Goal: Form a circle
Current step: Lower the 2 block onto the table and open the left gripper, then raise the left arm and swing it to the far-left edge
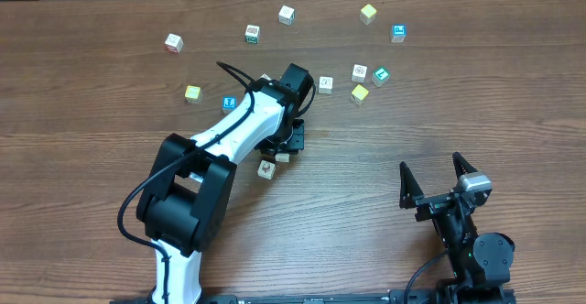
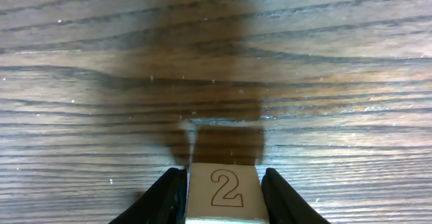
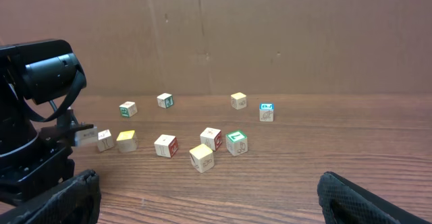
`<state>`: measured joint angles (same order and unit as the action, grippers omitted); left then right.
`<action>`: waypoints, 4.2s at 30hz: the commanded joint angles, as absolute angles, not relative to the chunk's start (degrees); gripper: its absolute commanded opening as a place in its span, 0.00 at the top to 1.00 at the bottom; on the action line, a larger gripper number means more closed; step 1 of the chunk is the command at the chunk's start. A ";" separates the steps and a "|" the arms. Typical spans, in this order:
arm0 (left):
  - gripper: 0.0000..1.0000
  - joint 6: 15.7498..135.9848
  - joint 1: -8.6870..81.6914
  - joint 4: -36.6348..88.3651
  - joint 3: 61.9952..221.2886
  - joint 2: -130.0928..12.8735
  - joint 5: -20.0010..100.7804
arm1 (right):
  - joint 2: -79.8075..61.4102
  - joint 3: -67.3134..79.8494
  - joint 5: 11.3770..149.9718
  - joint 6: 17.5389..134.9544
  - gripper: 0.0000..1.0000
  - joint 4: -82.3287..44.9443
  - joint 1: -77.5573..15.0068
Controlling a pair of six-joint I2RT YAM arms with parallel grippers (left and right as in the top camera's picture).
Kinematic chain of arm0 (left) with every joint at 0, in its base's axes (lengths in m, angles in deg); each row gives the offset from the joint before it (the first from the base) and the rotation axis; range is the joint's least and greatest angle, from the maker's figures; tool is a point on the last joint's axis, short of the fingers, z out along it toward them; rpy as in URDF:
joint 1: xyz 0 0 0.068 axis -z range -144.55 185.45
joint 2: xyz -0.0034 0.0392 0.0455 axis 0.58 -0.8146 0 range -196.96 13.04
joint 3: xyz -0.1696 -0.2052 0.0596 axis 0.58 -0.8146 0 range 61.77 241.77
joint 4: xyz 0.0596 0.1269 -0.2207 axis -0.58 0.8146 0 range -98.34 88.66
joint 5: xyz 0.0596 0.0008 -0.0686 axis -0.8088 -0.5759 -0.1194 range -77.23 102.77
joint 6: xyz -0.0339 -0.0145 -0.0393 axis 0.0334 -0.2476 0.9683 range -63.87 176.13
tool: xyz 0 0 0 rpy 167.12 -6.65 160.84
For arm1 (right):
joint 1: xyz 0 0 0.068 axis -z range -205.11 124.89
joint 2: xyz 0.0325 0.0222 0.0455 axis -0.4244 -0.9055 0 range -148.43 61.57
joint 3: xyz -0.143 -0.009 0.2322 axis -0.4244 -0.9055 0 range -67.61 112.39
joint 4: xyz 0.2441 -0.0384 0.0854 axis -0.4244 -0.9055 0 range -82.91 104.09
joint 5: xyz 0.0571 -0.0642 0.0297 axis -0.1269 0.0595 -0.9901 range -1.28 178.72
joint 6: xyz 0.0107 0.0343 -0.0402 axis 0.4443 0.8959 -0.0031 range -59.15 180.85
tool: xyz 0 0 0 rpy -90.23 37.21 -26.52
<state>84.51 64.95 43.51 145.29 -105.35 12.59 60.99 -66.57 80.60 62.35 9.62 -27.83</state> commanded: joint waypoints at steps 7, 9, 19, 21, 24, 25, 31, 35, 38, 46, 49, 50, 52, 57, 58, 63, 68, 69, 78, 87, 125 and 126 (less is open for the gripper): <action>0.66 84.49 64.62 44.00 145.05 -104.28 10.66 | 61.41 -67.16 80.97 62.52 0.00 9.91 -27.72; 0.66 84.47 64.62 44.04 145.05 -104.28 10.66 | 61.41 -67.16 80.97 62.52 0.00 9.91 -27.72; 0.67 84.47 64.73 44.08 145.05 -104.28 10.88 | 61.41 -67.16 80.97 62.52 0.00 9.91 -27.72; 0.64 84.45 64.75 44.10 145.05 -104.28 10.86 | 61.41 -67.16 80.97 62.52 0.00 9.89 -27.72; 0.55 84.45 64.73 43.82 145.05 -104.28 10.80 | 61.41 -67.16 80.97 62.52 0.00 9.89 -27.72; 0.52 84.45 64.71 43.60 145.05 -104.28 10.77 | 61.41 -67.16 80.97 62.52 0.00 9.89 -27.72; 0.53 84.42 64.58 40.26 145.07 -104.28 9.22 | 61.41 -67.16 80.95 62.52 0.00 9.91 -27.72; 0.58 84.42 64.58 37.13 145.07 -104.28 6.18 | 61.41 -67.16 80.95 62.52 0.00 9.91 -27.72; 0.64 84.40 64.58 35.14 145.07 -104.28 5.77 | 61.41 -67.16 80.97 62.52 0.00 9.89 -27.72; 0.75 84.42 64.69 35.36 145.07 -104.28 7.10 | 61.41 -67.16 80.97 62.52 0.00 9.91 -27.72; 0.75 84.42 64.69 36.59 145.07 -104.28 7.93 | 61.41 -67.16 80.97 62.52 0.00 9.89 -27.72; 0.75 84.45 64.69 36.91 145.07 -104.28 8.30 | 61.41 -67.16 80.97 62.52 0.00 9.91 -27.72; 0.75 84.45 64.73 37.66 145.07 -104.28 9.62 | 61.41 -67.16 80.95 62.52 0.00 9.89 -27.72; 0.76 84.47 64.73 38.51 145.07 -104.28 11.34 | 61.41 -67.16 80.97 62.52 0.00 9.89 -27.72; 0.76 84.45 64.73 38.64 145.07 -104.28 11.34 | 61.41 -67.16 80.95 62.52 0.00 9.89 -27.72; 0.75 84.45 64.73 39.89 145.07 -104.28 11.32 | 61.41 -67.16 80.97 62.52 0.00 9.91 -27.72; 0.75 84.49 64.73 40.08 145.07 -104.28 11.36 | 61.41 -67.16 80.97 62.52 0.00 9.91 -27.72; 0.75 84.49 64.73 40.10 145.07 -104.28 11.36 | 61.41 -67.16 80.97 62.52 0.00 9.91 -27.72; 0.69 84.42 64.73 39.38 145.07 -104.28 11.28 | 61.41 -67.16 80.95 62.52 0.00 9.91 -27.72; 0.72 82.87 64.73 37.22 145.07 -104.28 11.34 | 61.41 -67.16 80.97 62.52 0.00 9.89 -27.72; 0.77 80.34 64.73 39.89 145.07 -104.28 14.29 | 61.41 -67.16 80.95 62.52 0.00 9.91 -27.72; 0.76 80.34 64.73 39.76 145.07 -104.28 14.27 | 61.41 -67.16 80.95 62.52 0.00 9.89 -27.72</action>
